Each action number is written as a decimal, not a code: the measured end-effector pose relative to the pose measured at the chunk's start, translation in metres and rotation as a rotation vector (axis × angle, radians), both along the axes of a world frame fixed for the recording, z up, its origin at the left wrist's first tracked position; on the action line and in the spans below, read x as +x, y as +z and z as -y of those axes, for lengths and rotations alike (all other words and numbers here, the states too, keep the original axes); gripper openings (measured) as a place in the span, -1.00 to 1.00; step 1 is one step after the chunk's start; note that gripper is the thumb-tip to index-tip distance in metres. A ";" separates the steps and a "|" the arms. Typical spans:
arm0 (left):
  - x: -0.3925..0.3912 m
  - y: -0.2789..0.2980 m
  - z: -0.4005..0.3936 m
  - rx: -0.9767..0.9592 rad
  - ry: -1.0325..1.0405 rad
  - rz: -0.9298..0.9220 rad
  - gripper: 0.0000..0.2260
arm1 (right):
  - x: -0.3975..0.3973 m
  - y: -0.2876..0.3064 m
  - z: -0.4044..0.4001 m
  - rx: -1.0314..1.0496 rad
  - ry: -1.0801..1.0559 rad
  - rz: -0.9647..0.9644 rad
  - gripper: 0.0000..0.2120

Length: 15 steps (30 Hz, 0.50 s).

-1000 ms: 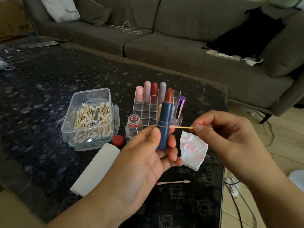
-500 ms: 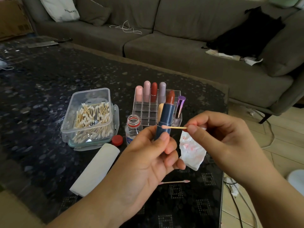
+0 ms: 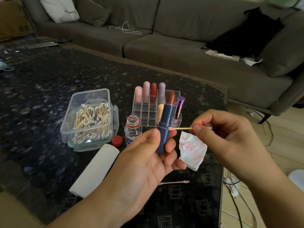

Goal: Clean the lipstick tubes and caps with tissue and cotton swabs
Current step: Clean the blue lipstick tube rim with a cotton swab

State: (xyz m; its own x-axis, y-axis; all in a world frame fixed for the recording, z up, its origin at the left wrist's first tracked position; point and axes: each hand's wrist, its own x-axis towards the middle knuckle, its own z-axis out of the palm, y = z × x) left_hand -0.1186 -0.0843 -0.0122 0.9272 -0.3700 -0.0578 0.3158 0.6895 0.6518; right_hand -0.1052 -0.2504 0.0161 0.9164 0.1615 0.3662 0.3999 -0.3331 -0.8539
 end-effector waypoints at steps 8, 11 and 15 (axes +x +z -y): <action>-0.003 0.006 0.001 0.067 -0.012 0.012 -0.79 | 0.000 -0.002 -0.002 -0.017 0.030 -0.007 -0.78; -0.003 0.006 -0.001 0.044 -0.018 0.016 -0.83 | 0.001 0.000 0.002 0.020 0.006 -0.023 -0.75; -0.001 0.004 -0.003 0.062 -0.027 0.047 -0.79 | 0.001 -0.001 0.000 0.045 0.013 -0.036 -0.76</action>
